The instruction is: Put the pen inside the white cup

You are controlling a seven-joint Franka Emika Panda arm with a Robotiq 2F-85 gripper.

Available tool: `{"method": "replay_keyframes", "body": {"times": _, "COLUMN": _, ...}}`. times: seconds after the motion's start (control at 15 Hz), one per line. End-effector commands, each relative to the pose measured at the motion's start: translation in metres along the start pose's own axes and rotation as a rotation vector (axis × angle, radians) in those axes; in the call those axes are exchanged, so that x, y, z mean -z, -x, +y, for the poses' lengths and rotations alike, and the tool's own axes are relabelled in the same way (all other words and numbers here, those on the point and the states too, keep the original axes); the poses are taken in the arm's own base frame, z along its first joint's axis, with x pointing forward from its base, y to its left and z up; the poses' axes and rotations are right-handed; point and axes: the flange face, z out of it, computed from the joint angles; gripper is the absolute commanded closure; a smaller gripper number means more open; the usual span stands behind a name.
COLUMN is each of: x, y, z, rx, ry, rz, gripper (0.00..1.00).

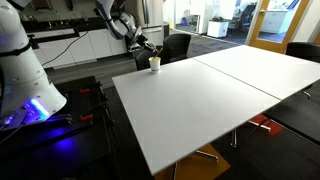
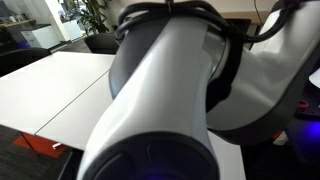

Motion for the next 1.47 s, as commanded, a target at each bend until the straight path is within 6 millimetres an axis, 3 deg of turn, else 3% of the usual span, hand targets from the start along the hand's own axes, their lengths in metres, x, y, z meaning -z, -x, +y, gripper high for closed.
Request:
{"method": "replay_keyframes", "body": {"times": 0.0, "x": 0.003, "y": 0.000, "z": -0.009, "rx": 0.022, "ry": -0.006, "rz": -0.014, "gripper": 0.62}}
{"method": "replay_keyframes", "body": {"times": 0.53, "x": 0.009, "y": -0.006, "z": -0.008, "rx": -0.004, "ry": -0.007, "rz": -0.006, "gripper": 0.04}}
{"method": "replay_keyframes", "body": {"times": 0.6, "x": 0.010, "y": -0.010, "z": -0.006, "rx": -0.015, "ry": -0.006, "rz": -0.005, "gripper": 0.00}}
{"method": "replay_keyframes", "body": {"times": 1.0, "x": 0.005, "y": -0.043, "z": 0.001, "rx": -0.088, "ry": 0.000, "rz": -0.012, "gripper": 0.00}}
{"method": "replay_keyframes", "body": {"times": 1.4, "x": -0.016, "y": -0.089, "z": 0.016, "rx": -0.187, "ry": 0.036, "rz": -0.051, "gripper": 0.00}}
